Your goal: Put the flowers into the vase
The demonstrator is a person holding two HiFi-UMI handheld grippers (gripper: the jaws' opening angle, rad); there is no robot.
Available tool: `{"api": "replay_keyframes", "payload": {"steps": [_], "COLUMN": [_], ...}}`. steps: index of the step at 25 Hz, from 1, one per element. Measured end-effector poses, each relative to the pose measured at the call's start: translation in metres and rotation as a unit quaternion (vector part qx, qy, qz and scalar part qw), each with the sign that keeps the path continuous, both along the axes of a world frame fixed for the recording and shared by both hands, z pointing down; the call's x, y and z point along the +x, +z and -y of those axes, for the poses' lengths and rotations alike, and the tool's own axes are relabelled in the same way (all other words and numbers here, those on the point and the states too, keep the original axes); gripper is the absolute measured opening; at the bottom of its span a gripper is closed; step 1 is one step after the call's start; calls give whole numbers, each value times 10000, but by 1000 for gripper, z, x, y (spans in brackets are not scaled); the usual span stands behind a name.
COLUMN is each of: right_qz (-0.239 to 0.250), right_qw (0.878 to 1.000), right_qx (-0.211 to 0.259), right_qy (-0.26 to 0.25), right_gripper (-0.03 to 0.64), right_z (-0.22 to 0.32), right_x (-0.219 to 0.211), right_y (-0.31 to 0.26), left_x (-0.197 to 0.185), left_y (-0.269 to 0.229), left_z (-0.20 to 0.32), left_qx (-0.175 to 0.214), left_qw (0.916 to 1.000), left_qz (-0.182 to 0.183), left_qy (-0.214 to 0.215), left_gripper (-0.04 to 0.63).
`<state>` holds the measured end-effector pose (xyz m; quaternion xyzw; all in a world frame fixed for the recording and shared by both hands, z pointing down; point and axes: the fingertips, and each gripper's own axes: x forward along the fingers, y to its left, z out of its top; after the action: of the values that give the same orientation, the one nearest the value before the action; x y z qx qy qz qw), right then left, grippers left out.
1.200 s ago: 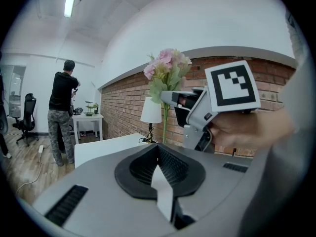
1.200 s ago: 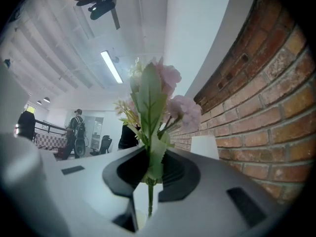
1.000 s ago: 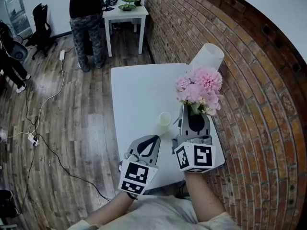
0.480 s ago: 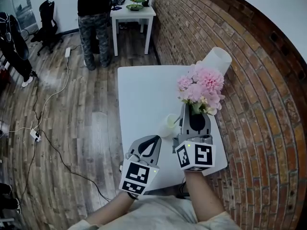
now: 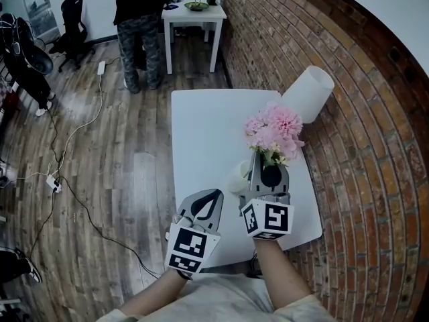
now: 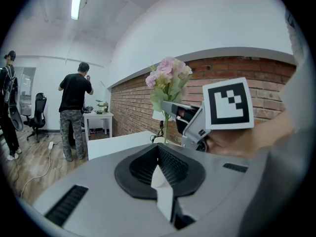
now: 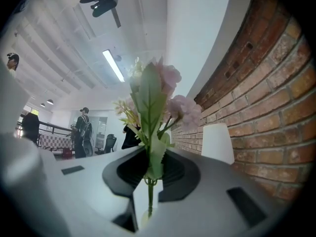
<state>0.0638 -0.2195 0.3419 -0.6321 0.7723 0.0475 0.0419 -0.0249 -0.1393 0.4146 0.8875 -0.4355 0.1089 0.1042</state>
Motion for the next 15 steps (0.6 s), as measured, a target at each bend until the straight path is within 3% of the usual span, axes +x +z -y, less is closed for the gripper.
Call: {"api": "replay_keyframes", "payload": {"steps": [15], "right_qz": [-225], "right_qw": [9984], "right_qx": [-484], "right_qy": [170], "right_gripper": [57], "right_z": [1], "right_x": [1], "right_y": [63], "left_x": [-2], "left_y": [8], "left_z": [1], "left_qx": [-114], "left_qw": [9999], "left_qz": [97], "left_qy": [-64], "left_gripper": [9]}}
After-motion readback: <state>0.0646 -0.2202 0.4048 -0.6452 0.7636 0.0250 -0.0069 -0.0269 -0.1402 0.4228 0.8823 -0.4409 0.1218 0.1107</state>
